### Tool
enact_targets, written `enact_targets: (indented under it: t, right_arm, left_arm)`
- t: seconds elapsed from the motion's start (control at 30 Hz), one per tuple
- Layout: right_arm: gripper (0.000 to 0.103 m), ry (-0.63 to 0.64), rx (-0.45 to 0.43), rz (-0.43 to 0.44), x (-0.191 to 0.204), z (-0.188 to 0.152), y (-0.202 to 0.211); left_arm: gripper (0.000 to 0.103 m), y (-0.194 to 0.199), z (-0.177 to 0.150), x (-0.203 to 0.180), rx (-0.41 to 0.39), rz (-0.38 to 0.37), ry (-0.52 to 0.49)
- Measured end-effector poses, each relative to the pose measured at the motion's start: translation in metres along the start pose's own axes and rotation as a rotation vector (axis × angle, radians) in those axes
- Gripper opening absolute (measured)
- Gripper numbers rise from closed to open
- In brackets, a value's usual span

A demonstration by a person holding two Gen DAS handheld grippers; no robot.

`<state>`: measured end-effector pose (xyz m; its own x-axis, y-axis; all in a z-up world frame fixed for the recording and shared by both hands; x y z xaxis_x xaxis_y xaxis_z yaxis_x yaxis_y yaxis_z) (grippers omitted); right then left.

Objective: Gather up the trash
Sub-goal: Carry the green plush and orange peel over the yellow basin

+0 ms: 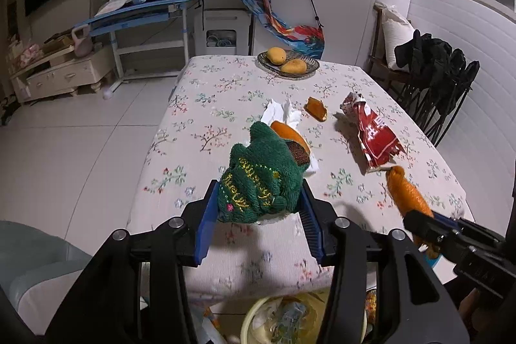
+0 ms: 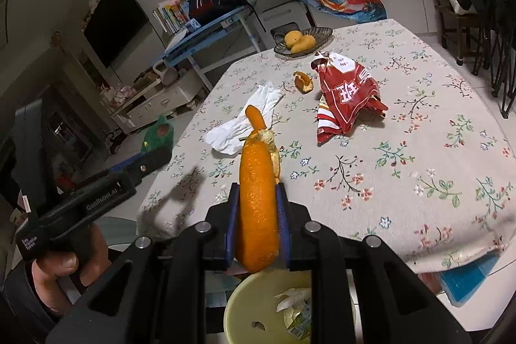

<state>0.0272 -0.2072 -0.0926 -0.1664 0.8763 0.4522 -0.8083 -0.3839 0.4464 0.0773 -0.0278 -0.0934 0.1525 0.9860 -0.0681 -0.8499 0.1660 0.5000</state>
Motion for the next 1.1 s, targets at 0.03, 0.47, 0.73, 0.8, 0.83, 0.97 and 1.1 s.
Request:
enact_targets:
  t: [0.03,0.47,0.73,0.8,0.83,0.97,1.1]
  right_arm:
    - [0.022,-0.001,-0.004,0.0,0.0,-0.001,0.002]
    - [0.022,0.011,-0.01,0.001,0.008,-0.016,0.028]
    - [0.022,0.023,-0.001,0.002,0.014,-0.026,0.037]
    - [0.022,0.026,0.003,0.002,0.015,-0.028,0.039]
    - [0.022,0.028,0.006,0.001,0.016,-0.03,0.04]
    - [0.022,0.038,0.018,0.001,0.019,-0.036,0.044]
    - [0.022,0.043,0.048,-0.005,0.021,-0.045,0.043]
  left_arm:
    - [0.046,0.003,-0.003,0.0,0.0,0.002,0.0]
    - [0.046,0.035,-0.026,-0.003,-0.006,0.002,-0.004]
    - [0.046,0.039,-0.03,-0.005,-0.006,0.001,-0.006]
    - [0.047,0.042,-0.032,-0.005,-0.006,-0.001,-0.007]
    - [0.047,0.044,-0.034,-0.006,-0.007,-0.001,-0.009]
    - [0.047,0.052,-0.041,-0.008,-0.008,-0.003,-0.011]
    - [0.047,0.055,-0.043,-0.009,-0.009,-0.004,-0.009]
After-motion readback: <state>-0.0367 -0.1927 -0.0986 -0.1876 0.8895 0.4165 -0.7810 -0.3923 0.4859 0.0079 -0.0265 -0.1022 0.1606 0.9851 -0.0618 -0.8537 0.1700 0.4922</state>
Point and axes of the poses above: each gripper's, at about its wrist camera, not at the fingertips, and y roughly against the way its jaws point, x to its left, z to its top, the point moved 7 cm from there along -y, roughly the way its jaws point, and after that the axes turned 12 degrees about -x, right-handed, at the moved point
